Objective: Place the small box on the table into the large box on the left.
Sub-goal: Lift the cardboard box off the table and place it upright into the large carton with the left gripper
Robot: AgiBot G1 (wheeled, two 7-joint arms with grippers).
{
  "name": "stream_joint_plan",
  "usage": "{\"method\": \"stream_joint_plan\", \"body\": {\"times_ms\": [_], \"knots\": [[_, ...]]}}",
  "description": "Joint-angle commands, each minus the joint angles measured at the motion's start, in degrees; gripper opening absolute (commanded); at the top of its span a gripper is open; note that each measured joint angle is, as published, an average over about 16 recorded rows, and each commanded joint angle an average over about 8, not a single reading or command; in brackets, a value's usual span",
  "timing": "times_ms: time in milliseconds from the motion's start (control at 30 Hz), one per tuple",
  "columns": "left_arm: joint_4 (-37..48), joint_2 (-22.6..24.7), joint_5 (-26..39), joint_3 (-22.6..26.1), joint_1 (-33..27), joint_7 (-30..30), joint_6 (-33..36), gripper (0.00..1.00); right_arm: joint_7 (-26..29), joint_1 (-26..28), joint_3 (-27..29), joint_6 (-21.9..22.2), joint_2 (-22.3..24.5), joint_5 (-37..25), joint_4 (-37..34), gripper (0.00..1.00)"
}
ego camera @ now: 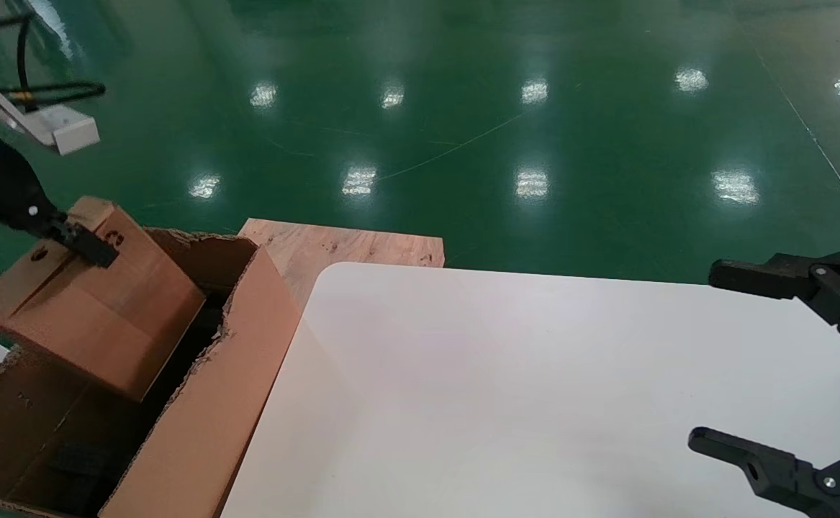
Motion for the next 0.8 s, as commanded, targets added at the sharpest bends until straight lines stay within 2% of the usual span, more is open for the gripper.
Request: {"method": "stream_joint_plan", "body": {"times_ms": [33,400,800], "knots": [[1.1,0.0,-0.1,0.4,1.5,-0.1,-0.5,0.0,0.0,0.0,0.0,0.0,0.0,0.0,0.0,1.0],[8.8,4.4,-2.1,0.2,11.1,3.4,-4.7,0.0,0.0,0.0,0.0,0.0,0.0,0.0,0.0,1.0],[16.6,6.2,-1.4,0.7,14.4,10.0,-8.3,0.0,0.0,0.0,0.0,0.0,0.0,0.0,0.0,1.0]]}}
